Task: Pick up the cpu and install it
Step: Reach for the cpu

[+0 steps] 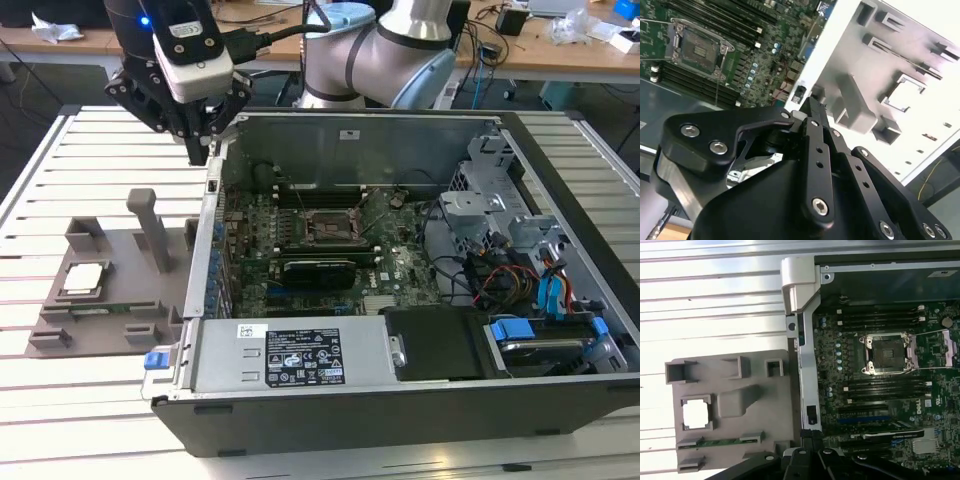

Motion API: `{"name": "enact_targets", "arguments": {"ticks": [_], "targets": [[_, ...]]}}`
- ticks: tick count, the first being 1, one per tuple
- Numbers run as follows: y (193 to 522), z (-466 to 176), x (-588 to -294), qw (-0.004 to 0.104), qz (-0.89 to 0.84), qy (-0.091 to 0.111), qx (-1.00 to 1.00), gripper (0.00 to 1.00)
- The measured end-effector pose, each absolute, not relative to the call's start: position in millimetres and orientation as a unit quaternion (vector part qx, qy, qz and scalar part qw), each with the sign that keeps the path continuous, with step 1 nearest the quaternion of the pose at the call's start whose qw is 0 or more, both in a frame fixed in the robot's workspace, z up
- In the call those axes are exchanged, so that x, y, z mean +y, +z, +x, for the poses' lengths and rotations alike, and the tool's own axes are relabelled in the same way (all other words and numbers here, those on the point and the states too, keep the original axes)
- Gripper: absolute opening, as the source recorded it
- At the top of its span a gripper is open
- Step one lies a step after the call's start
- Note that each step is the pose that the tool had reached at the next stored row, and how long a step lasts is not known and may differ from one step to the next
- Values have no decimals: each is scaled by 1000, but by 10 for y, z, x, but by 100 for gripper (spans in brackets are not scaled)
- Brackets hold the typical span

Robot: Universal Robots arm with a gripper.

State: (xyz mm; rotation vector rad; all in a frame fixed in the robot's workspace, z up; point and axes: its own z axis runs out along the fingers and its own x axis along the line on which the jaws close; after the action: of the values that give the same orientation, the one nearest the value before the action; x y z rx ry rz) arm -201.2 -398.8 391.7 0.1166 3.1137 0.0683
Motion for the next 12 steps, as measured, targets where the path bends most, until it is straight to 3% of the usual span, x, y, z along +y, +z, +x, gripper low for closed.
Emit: {"name": "enact_targets", "arguments": {"ticks": [12], "targets": [[3908,-2334,-3988,13,37,22,999,11]]}}
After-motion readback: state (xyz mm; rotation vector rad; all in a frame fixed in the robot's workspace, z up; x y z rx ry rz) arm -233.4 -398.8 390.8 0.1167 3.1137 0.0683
